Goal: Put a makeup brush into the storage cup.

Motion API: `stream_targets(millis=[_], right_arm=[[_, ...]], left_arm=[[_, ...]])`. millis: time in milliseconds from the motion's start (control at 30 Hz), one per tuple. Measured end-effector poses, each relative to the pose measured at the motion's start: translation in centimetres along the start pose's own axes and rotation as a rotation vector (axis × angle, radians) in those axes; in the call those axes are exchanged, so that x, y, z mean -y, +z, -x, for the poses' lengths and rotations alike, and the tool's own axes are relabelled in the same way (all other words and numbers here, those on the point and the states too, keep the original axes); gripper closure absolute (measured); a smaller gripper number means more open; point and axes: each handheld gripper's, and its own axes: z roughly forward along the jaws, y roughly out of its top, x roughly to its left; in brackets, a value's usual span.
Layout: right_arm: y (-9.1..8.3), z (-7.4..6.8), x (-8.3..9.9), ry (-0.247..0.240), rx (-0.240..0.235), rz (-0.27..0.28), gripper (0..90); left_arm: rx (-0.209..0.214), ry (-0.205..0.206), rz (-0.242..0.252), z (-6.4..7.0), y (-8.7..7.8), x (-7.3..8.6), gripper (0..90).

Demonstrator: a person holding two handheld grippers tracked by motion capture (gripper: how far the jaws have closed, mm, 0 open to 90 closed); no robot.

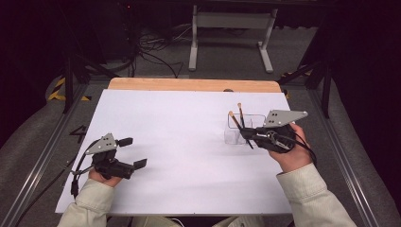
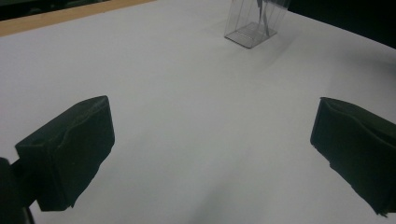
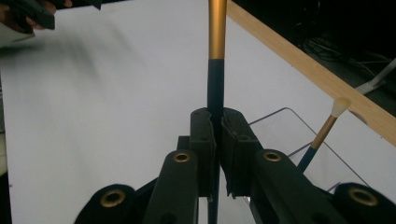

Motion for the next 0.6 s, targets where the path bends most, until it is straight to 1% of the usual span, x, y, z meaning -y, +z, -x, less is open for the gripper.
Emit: stream_targets(millis=[33, 233, 367, 567, 600], right_arm=[[-0.04, 0.16, 0.06, 0.011, 0.0, 0.018, 83.9], [-0.44, 0.67, 0.34, 0.049, 0.046, 0.101, 83.9], [-0.48, 0.75, 0.5, 0.055, 0.06, 0.135, 83.9], [-0.34, 0.9, 1.0, 0.08, 0.082, 0.2, 83.9], [-0.33, 0.91, 1.04, 0.083, 0.084, 0.205, 83.9]], left_arm=[[-0.002, 0.0, 0.004, -0.01, -0.03, 0.0, 0.3], [-0.003, -0.003, 0.008, -0.12, -0.1, 0.03, 0.2], [-0.003, -0.003, 0.01, -0.14, -0.16, 0.02, 0.2], [-0.005, -0.002, 0.013, -0.17, -0.23, 0.01, 0.2], [-0.003, -0.002, 0.013, -0.16, -0.21, 0.01, 0.2]])
